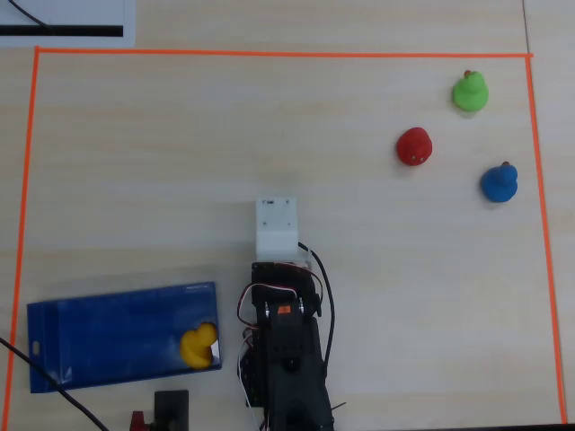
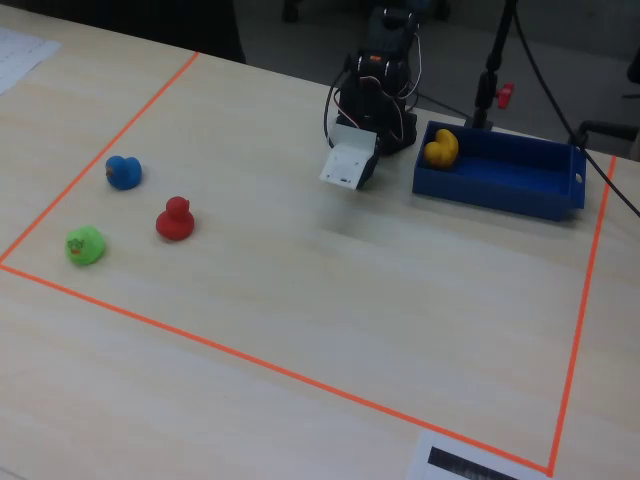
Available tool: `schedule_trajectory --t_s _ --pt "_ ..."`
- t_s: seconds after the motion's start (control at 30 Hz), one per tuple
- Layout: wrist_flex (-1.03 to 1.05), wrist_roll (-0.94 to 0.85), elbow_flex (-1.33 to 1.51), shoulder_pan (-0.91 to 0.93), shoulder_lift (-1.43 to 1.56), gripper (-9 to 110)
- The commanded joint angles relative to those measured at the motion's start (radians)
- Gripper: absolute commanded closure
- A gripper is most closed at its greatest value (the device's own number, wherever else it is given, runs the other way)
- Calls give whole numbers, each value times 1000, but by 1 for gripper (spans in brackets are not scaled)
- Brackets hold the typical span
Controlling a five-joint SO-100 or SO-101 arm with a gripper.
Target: Grasp yellow duck and put it into box.
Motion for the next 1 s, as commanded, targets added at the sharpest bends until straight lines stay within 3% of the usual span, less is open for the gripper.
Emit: schedule_trajectory --t_s 0.0,0.97 --pt "35 -2 5 -9 29 101" --pt "83 3 18 -12 117 101"
